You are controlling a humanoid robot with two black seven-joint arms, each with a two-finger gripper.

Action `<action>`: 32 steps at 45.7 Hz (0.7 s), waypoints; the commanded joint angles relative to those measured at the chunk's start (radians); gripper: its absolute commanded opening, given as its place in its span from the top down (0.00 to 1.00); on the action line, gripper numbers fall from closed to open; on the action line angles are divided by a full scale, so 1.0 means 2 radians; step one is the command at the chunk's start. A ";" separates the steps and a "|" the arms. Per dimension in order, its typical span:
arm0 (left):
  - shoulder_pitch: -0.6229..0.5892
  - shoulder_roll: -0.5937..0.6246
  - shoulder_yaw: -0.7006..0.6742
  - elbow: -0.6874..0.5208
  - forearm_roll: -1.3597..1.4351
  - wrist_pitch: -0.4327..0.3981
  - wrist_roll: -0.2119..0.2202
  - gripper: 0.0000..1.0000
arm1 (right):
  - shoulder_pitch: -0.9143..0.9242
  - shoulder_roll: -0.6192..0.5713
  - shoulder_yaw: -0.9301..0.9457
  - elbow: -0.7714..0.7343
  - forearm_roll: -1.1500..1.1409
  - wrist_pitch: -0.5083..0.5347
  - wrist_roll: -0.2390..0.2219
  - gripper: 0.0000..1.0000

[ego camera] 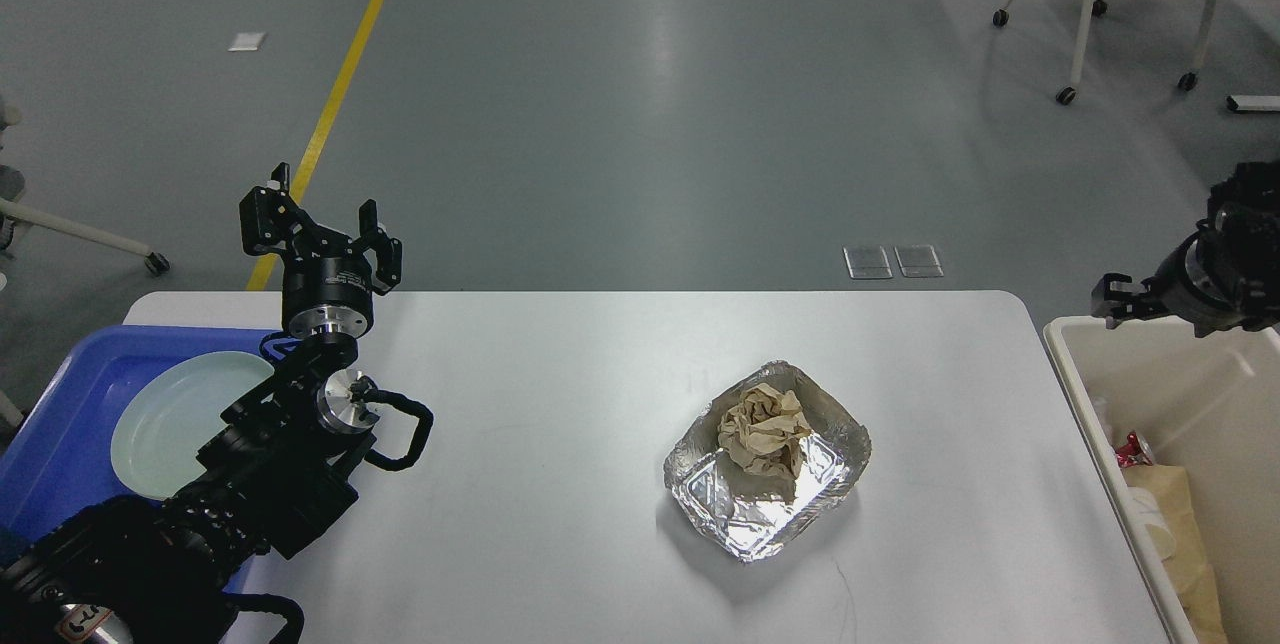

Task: Tidy desktop
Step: 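Lift the foil sheet, carry it over the white bin and release, then move the right gripper down to the foil tray with brown paper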

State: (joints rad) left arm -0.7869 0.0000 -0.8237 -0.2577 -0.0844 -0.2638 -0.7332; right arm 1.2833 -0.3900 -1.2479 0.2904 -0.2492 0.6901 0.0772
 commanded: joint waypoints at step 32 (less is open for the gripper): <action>0.000 0.000 0.000 0.000 0.000 0.000 0.000 0.00 | 0.477 0.003 0.127 0.490 0.065 0.110 -0.003 0.00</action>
State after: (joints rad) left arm -0.7870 -0.0001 -0.8238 -0.2577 -0.0844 -0.2638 -0.7332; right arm 2.1280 -0.3853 -1.0148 1.1567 -0.1352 0.8982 0.0704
